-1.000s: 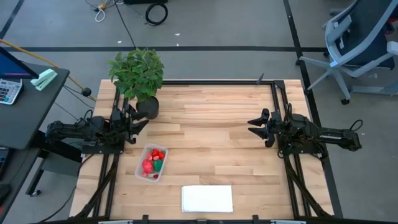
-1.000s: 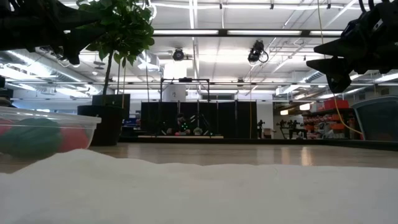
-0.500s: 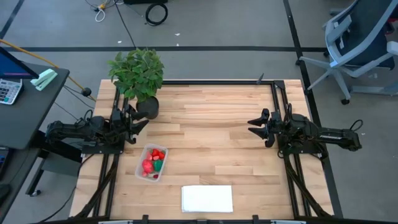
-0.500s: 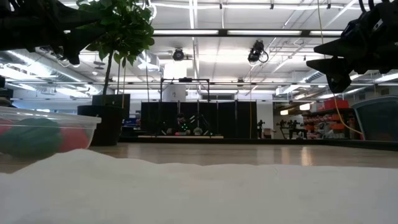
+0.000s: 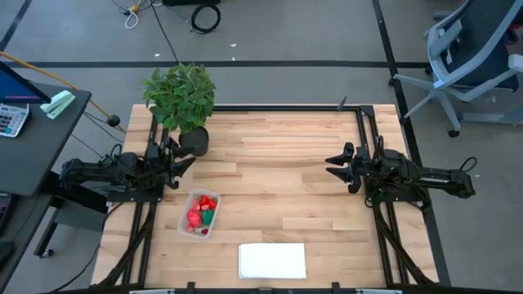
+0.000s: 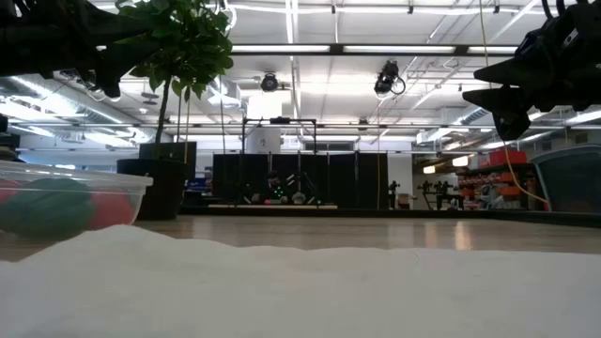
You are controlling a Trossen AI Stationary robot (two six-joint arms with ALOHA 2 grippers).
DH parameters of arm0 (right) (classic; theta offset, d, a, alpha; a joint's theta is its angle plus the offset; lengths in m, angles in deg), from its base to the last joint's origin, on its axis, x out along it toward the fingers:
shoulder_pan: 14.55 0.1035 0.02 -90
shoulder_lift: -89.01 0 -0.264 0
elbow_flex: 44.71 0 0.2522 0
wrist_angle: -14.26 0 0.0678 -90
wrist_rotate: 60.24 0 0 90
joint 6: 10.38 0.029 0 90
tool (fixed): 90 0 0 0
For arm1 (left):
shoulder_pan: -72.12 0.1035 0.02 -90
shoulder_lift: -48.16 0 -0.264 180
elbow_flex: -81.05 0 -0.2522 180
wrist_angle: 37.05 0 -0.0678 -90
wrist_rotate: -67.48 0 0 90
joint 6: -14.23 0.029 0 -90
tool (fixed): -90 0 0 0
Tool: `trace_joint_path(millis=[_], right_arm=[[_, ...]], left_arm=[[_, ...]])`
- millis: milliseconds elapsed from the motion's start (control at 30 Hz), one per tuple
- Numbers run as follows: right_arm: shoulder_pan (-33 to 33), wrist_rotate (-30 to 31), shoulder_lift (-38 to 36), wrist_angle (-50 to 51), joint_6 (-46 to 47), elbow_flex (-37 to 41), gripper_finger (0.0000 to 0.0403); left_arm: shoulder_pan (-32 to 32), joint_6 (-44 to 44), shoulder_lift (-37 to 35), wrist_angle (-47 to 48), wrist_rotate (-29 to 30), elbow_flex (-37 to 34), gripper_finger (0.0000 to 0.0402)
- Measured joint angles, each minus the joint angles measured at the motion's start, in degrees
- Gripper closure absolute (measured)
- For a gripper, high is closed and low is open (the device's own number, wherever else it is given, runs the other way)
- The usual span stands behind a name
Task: Pick and placing Produce into tupperware
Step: Return to Home Position
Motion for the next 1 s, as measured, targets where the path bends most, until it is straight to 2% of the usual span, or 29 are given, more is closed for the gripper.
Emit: trace_joint_path(millis=[1000], right_arm=[[0.0, 0.0, 0.0, 0.0, 0.0, 0.0, 0.0208]], left_arm=[[0.0, 0.0, 0.0, 0.0, 0.0, 0.0, 0.0214]])
